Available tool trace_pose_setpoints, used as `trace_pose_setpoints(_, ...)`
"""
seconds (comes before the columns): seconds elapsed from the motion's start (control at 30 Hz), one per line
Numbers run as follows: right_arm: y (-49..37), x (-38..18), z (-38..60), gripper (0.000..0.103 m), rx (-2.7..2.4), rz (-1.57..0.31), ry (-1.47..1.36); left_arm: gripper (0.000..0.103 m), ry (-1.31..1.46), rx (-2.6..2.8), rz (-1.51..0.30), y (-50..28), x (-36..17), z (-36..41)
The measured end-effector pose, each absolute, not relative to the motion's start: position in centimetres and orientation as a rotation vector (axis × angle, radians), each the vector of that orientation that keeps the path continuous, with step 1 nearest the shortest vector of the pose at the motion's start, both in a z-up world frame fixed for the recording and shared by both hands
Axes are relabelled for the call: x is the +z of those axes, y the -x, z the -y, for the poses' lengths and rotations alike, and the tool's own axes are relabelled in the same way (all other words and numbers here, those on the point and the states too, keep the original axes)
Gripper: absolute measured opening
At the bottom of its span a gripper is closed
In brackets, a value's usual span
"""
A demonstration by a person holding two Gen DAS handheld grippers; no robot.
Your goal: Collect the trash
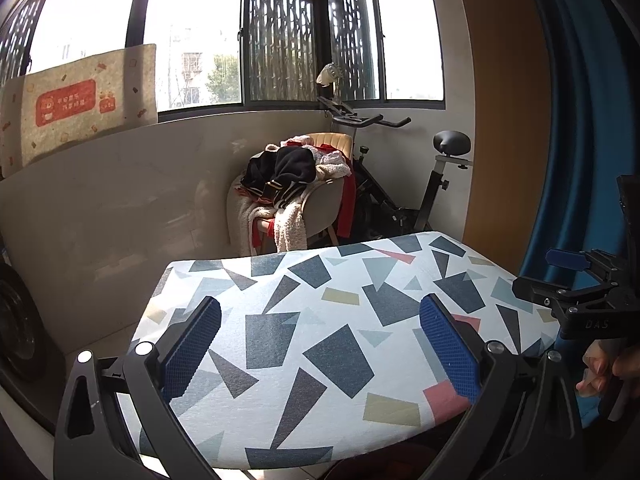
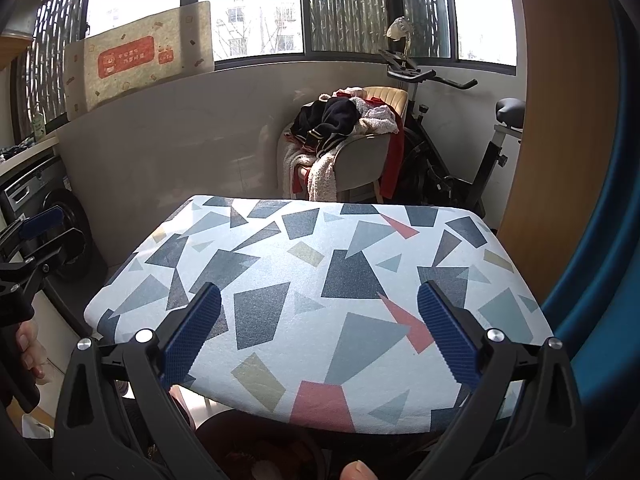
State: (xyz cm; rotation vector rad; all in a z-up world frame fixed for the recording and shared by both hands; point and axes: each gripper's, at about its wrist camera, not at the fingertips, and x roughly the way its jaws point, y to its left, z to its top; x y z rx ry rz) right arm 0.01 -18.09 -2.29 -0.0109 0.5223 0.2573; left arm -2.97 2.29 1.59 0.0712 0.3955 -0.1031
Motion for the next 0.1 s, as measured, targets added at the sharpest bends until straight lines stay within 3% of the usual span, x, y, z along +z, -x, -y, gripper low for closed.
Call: trace_pose_setpoints(0.1,-0.04,-2.56,17.94,0.097,0.258,-0.529,0.016,0.097,-0.071,-0.097,-0.401,2.77,1.4,-2.57)
